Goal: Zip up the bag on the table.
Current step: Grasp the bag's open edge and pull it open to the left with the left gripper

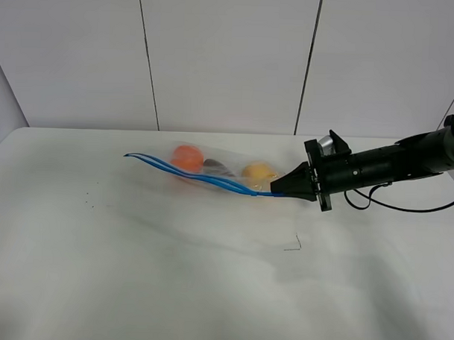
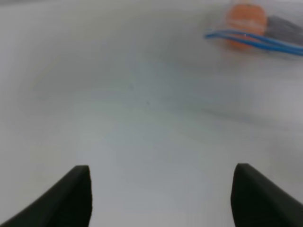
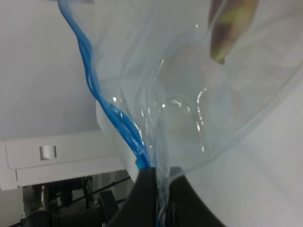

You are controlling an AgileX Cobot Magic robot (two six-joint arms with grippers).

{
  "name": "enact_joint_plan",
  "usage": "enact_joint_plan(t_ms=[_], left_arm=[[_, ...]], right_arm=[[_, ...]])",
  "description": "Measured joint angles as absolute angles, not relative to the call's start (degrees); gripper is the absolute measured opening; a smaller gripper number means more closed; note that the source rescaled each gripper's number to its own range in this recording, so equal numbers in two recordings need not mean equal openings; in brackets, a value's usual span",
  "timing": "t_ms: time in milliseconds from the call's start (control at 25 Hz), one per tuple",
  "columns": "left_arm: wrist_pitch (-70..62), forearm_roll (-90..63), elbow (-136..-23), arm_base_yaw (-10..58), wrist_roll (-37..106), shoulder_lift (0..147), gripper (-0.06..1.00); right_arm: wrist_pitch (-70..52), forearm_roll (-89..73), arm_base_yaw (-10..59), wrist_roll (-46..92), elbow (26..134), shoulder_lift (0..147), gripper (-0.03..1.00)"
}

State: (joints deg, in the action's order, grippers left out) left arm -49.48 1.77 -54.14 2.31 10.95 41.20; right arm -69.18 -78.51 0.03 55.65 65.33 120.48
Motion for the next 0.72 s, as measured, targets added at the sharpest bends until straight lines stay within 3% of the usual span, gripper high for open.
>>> enact_joint_plan(t_ms=[440, 720], left_arm=[[-25.59, 2.17, -57.57, 2.62, 44.99, 68.31, 1.00], [-19.86, 1.78, -57.57, 13.42, 53.60, 77.60, 1.00]], right_arm=[[-69.18, -79.33, 0.03, 55.65, 65.39, 120.48, 0.00], [-69.18, -79.44, 0.03, 55.65, 65.39, 120.48, 0.00]])
